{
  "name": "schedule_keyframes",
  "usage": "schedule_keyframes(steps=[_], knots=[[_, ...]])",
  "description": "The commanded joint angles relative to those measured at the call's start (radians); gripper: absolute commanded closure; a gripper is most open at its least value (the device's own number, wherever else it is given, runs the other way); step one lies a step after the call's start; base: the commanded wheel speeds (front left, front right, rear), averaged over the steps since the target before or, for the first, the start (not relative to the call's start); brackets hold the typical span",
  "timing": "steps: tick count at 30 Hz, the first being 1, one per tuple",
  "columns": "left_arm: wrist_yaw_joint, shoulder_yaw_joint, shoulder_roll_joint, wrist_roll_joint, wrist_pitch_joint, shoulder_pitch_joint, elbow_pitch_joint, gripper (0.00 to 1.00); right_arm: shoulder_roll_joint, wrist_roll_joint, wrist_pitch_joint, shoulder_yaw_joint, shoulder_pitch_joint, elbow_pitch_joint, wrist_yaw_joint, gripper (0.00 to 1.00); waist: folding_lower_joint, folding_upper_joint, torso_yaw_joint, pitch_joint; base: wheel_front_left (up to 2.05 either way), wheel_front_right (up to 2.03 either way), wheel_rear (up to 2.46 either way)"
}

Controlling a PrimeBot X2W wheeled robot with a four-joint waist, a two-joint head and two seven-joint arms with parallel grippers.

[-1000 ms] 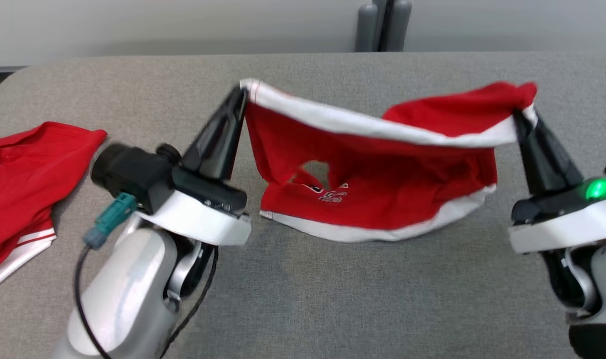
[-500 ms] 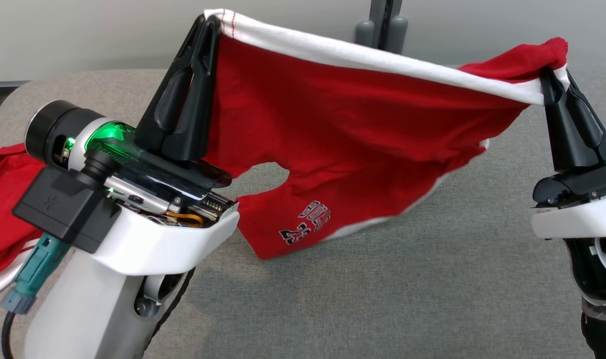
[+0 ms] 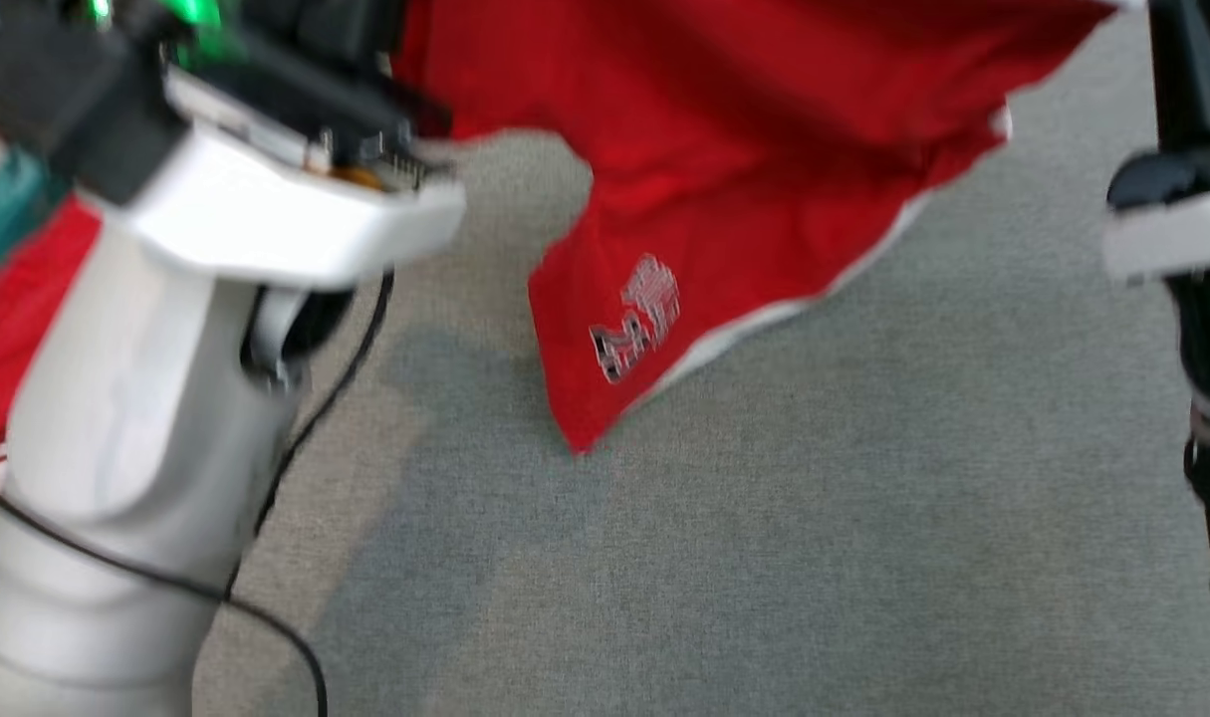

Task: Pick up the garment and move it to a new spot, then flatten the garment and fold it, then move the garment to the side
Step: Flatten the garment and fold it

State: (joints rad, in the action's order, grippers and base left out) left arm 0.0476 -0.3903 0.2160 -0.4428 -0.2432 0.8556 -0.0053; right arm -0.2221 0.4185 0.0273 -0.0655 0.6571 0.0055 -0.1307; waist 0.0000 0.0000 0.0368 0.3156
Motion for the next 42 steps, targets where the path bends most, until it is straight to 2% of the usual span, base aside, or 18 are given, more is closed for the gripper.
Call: schedule_keyframes(steps=[1, 8, 14, 19, 25, 28, 33, 34, 35, 37, 41, 42], knots=[[0.013, 0.005, -0.006, -0.006, -0.004, 0.056, 0.037, 1.0, -0.001, 0.009, -0.007, -0.001, 0.051, 0.027, 0.0, 1.0, 0.0, 0.0, 0.008, 0.05, 0.0, 0.0, 0.0], [0.065, 0.039, -0.067, 0.017, -0.02, 0.353, 0.305, 1.0, 0.049, 0.05, -0.109, -0.026, 0.373, 0.293, 0.0, 1.0, 0.0, 0.0, 0.015, 0.124, 0.0, 0.0, 0.0], [0.083, 0.118, -0.117, 0.036, -0.019, 0.479, 0.446, 1.0, 0.103, 0.108, -0.244, -0.045, 0.573, 0.543, 0.0, 1.0, 0.0, 0.0, 0.013, 0.129, 0.0, 0.0, 0.0], [0.086, 0.095, -0.137, 0.015, -0.019, 0.506, 0.66, 1.0, 0.129, 0.137, -0.277, -0.078, 0.642, 0.75, 0.0, 1.0, 0.0, 0.0, 0.011, 0.128, 0.0, 0.0, 0.0], [0.087, -0.008, -0.152, -0.102, -0.013, 0.493, 0.905, 1.0, 0.143, 0.159, -0.287, -0.167, 0.651, 0.918, 0.0, 1.0, 0.0, 0.0, 0.015, 0.147, 0.0, 0.0, 0.0], [0.087, -0.042, -0.156, -0.147, -0.013, 0.458, 0.946, 1.0, 0.143, 0.176, -0.288, -0.2, 0.616, 0.937, 0.0, 1.0, 0.0, 0.0, 0.016, 0.159, 0.0, 0.0, 0.0], [0.087, -0.088, -0.16, -0.255, -0.019, 0.306, 0.989, 1.0, 0.126, 0.244, -0.293, -0.284, 0.458, 0.917, 0.0, 1.0, 0.0, 0.0, 0.016, 0.157, 0.0, 0.0, 0.0], [0.087, -0.087, -0.159, -0.279, -0.02, 0.264, 0.987, 1.0, 0.121, 0.253, -0.293, -0.298, 0.416, 0.899, 0.0, 1.0, 0.0, 0.0, 0.014, 0.154, 0.0, 0.0, 0.0], [0.087, -0.089, -0.16, -0.289, -0.019, 0.178, 0.96, 1.0, 0.112, 0.278, -0.292, -0.324, 0.31, 0.848, 0.0, 1.0, 0.0, 0.0, 0.015, 0.146, 0.0, 0.0, 0.0], [0.087, -0.08, -0.151, -0.293, -0.02, 0.132, 0.943, 1.0, 0.104, 0.283, -0.292, -0.335, 0.257, 0.816, 0.0, 1.0, 0.0, 0.0, 0.014, 0.142, 0.0, 0.0, 0.0], [0.087, -0.05, -0.119, -0.249, -0.02, -0.038, 0.837, 1.0, 0.082, 0.32, -0.291, -0.353, 0.051, 0.682, 0.0, 1.0, 0.0, 0.0, 0.011, 0.114, 0.0, 0.0, 0.0], [0.087, -0.028, -0.103, -0.221, -0.02, -0.125, 0.772, 1.0, 0.069, 0.331, -0.289, -0.344, -0.054, 0.623, 0.0, 1.0, 0.0, 0.0, 0.01, 0.096, 0.0, 0.0, 0.0]])
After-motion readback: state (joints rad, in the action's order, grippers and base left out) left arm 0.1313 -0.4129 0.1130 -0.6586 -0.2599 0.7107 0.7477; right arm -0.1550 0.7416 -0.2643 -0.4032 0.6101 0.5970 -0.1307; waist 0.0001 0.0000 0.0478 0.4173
